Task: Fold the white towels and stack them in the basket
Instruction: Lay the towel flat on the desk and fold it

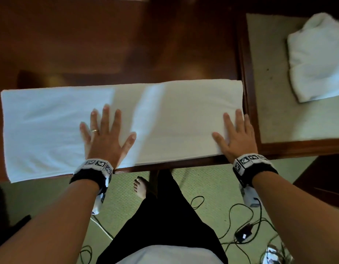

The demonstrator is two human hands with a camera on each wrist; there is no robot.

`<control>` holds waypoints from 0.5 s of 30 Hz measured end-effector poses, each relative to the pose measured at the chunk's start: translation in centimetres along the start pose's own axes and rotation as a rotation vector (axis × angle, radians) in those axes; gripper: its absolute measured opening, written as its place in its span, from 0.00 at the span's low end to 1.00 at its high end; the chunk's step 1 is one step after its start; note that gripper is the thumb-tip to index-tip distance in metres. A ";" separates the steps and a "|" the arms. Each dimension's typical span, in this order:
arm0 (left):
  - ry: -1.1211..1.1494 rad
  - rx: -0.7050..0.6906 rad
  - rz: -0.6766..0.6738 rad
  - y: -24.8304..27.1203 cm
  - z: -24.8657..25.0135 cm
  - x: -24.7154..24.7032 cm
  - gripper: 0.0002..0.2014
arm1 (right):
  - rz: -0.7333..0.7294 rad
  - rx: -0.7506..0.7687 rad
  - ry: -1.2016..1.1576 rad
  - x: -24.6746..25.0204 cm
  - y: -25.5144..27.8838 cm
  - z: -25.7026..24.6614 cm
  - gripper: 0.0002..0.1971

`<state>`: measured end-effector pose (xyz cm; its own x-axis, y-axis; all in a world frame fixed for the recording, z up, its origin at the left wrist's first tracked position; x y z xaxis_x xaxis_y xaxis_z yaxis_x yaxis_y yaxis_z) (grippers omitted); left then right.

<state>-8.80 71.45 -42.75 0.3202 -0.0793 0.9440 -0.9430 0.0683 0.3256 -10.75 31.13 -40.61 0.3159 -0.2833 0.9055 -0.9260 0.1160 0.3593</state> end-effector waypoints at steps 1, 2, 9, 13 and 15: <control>-0.001 -0.002 0.004 0.0 -0.2 0.1 0.43 | 0.047 0.001 -0.070 0.5 -0.2 -0.5 0.34; -0.005 -0.004 0.004 0.0 -0.5 0.1 0.43 | 0.117 0.000 -0.155 1.1 -0.5 -0.9 0.30; 0.016 0.006 -0.008 0.3 -3.5 -0.2 0.43 | 0.228 -0.431 -0.427 2.2 -1.4 0.7 0.22; 0.057 0.034 -0.004 0.6 -3.8 0.3 0.43 | 0.162 -0.486 -0.574 1.1 -1.3 0.3 0.20; 0.072 0.048 -0.016 0.7 -4.0 0.6 0.43 | 0.106 -0.535 -0.677 0.5 -1.3 0.5 0.20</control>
<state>-8.94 75.43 -41.78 0.3393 -0.0078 0.9407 -0.9404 0.0197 0.3394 -9.50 30.38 -40.73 -0.1149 -0.7310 0.6726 -0.6685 0.5578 0.4920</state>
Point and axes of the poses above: each hand's wrist, its own y-axis away from the middle knuckle, its own x-axis out of the back of the hand, z = x × y, the point moved 9 cm from there along -y, towards the middle knuckle, and after that the axes turned 10 degrees about -y, right-handed, at the moved point
